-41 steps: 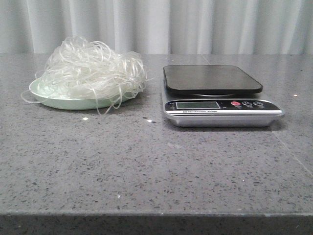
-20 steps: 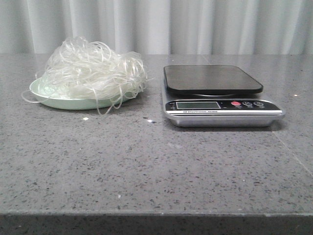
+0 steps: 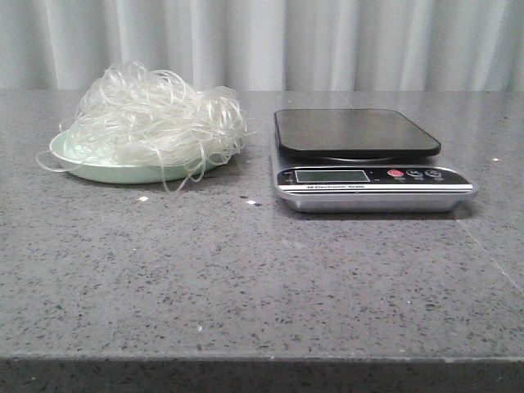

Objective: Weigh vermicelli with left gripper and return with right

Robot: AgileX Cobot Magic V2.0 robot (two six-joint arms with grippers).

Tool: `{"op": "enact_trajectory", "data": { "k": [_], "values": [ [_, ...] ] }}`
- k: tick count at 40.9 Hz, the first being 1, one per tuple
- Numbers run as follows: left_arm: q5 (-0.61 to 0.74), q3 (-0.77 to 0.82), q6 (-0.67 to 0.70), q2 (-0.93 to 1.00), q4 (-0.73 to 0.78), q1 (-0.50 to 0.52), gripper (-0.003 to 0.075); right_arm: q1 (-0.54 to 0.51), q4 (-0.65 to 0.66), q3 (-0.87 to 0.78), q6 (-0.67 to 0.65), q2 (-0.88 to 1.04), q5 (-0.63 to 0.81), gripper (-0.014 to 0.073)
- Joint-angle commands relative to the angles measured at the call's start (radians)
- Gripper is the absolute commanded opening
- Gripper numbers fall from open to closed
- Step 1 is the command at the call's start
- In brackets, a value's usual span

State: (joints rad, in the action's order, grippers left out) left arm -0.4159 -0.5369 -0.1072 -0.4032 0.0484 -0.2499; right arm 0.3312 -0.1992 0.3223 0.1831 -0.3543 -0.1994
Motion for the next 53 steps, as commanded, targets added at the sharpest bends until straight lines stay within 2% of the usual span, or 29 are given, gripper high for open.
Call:
{"op": "enact_trajectory", "data": {
  "k": [1, 16, 27, 33, 48, 50, 53],
  "values": [
    [0.077, -0.027, 0.009, -0.006, -0.003, -0.002, 0.0137, -0.005, 0.003, 0.028, 0.009, -0.003, 0.072, 0.015],
    [0.077, -0.027, 0.009, -0.006, -0.003, 0.003, 0.0137, -0.005, 0.003, 0.028, 0.009, -0.003, 0.072, 0.015],
    [0.116, -0.005, 0.007, 0.009, -0.058, 0.168, 0.0137, -0.005, 0.003, 0.028, 0.009, -0.003, 0.072, 0.015],
    [0.211, 0.112, 0.001, 0.08, -0.069, 0.238, 0.0137, -0.005, 0.003, 0.028, 0.009, -0.003, 0.072, 0.015],
    [0.491, 0.548, 0.001, 0.344, -0.074, 0.276, 0.0137, -0.005, 0.003, 0.028, 0.009, -0.003, 0.072, 0.015],
    [0.393, 0.545, 0.001, 0.395, -0.079, 0.278, 0.0137, -0.005, 0.003, 0.028, 0.009, -0.003, 0.072, 0.015],
    [0.341, 0.548, 0.001, 0.433, -0.079, 0.278, 0.0137, -0.005, 0.003, 0.026, 0.009, -0.005, 0.073, 0.015]
  ]
}}
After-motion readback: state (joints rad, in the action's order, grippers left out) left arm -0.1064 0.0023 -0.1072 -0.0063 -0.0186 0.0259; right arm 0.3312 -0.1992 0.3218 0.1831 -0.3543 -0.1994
